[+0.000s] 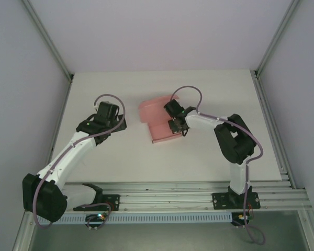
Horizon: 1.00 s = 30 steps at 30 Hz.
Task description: Assemble paper box
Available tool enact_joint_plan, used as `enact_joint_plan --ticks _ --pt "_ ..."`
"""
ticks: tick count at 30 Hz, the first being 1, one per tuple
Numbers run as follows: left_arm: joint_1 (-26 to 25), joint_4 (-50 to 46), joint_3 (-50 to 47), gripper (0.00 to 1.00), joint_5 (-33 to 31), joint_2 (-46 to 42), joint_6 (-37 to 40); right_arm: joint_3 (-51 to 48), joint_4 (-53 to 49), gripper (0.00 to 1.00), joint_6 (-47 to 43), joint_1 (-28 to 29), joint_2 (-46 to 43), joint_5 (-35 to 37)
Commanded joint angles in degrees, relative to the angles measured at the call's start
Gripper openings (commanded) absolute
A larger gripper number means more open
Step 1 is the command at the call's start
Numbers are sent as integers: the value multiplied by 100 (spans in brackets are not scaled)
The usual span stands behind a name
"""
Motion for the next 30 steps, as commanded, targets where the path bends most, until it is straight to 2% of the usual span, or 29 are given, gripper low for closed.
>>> enact_joint_plan --ticks 1,5,10,15,18,20,21,22,23,27,30 --pt "51 135 19 100 138 46 69 -204 -554 12 1152 218 -340 1003" --pt "49 251 54 100 281 171 71 -369 -844 13 1941 395 -489 1081" --pt "41 480 72 100 652 296 238 -539 -878 21 2395 555 -636 910" --pt "-36 1003 104 100 1701 494 1073 -754 -516 34 2299 578 -1077 757" --pt "-148 1198 299 100 2184 699 1681 -867 -453 50 2052 498 -1419 876" --pt "-171 1343 448 100 2565 862 2147 -1020 -202 63 1503 332 -1761 784" --pt "-170 1429 521 100 2797 953 2405 -1143 72 74 1084 204 -1974 610" --pt "-171 1513 569 100 2980 1042 2651 -1284 370 90 652 53 -2126 328" --pt "-162 1573 635 100 3183 1150 2899 -1404 660 100 246 -138 -2306 -22" --pt "-59 1452 1139 100 3936 1749 3681 -1766 1603 100 -993 -841 -2889 -1312" --pt "-41 987 1739 100 4323 2287 4084 -1922 2135 100 -2348 -1074 -2913 -2157"
